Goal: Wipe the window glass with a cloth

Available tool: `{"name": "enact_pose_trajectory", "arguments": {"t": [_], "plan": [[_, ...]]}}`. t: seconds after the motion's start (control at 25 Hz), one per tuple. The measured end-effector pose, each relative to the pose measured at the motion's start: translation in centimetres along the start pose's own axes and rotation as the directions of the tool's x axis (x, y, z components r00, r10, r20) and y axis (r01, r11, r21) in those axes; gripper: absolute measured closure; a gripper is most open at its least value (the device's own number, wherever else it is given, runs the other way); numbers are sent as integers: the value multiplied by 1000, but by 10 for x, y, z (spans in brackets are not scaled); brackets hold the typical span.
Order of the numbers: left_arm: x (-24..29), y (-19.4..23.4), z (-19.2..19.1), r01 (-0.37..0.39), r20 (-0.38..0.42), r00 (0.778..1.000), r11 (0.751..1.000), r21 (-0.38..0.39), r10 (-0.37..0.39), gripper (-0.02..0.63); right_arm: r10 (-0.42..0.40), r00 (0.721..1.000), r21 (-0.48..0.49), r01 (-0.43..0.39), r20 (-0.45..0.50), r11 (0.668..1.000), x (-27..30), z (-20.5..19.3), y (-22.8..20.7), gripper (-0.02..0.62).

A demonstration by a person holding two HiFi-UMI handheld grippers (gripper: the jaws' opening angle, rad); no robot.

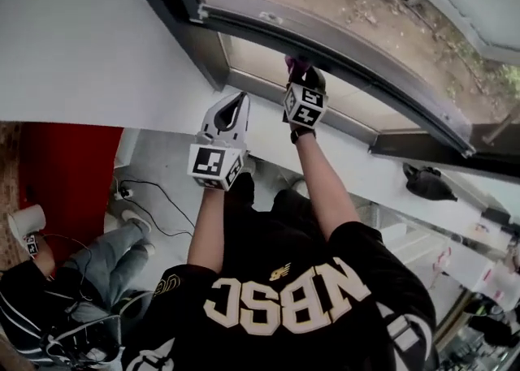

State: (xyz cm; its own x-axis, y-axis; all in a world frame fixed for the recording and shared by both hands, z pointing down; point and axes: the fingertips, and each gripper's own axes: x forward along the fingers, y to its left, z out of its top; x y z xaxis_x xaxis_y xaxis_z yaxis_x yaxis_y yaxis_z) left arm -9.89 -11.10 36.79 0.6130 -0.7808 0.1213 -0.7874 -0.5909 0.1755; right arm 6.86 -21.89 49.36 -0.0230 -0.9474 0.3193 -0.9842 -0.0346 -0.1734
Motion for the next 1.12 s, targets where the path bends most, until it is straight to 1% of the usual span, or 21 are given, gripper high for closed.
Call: {"name": "enact_pose_trajectory", "arguments": {"t": [0.12,0.24,0.32,0.44,0.6,0.68,0.72,0.8,0.88,0.92,0.96,1.0,1.12], "plan": [[21,-45,-10,73,-32,997,997,3,-73,583,-92,996,45,92,0,995,-36,-4,-70,508],[42,-93,-18,148,-61,987,989,16,-147,583,-170,985,66,171,-23,983,-68,-13,-135,508],[53,-125,-25,203,-90,976,979,31,-200,583,-224,974,90,226,-30,970,-91,-18,-176,508],[65,-173,-39,283,-143,951,958,49,-274,583,-309,951,131,308,-17,942,-124,-17,-238,508],[76,-224,-56,347,-187,924,937,46,-333,583,-412,911,176,403,17,898,-164,-5,-316,508],[80,-244,-61,368,-200,914,929,45,-352,583,-463,886,204,449,21,870,-184,-4,-352,508],[82,-252,-63,376,-202,911,926,45,-360,583,-492,871,224,476,18,851,-194,-5,-370,508],[85,-267,-65,386,-205,906,922,42,-370,583,-559,829,278,536,4,797,-218,-7,-406,508],[86,-279,-67,389,-206,904,921,35,-374,583,-626,779,338,596,-24,729,-242,-12,-440,508],[85,-283,-68,385,-207,905,922,30,-371,583,-649,760,359,616,-37,701,-252,-14,-452,508],[84,-286,-69,377,-208,908,926,23,-364,583,-661,749,368,629,-47,685,-258,-15,-461,508],[84,-287,-69,366,-207,911,930,15,-355,583,-665,745,366,633,-51,682,-261,-16,-466,508],[83,-281,-71,325,-190,926,945,-35,-326,583,-658,752,336,629,-34,701,-257,-15,-463,508]]}}
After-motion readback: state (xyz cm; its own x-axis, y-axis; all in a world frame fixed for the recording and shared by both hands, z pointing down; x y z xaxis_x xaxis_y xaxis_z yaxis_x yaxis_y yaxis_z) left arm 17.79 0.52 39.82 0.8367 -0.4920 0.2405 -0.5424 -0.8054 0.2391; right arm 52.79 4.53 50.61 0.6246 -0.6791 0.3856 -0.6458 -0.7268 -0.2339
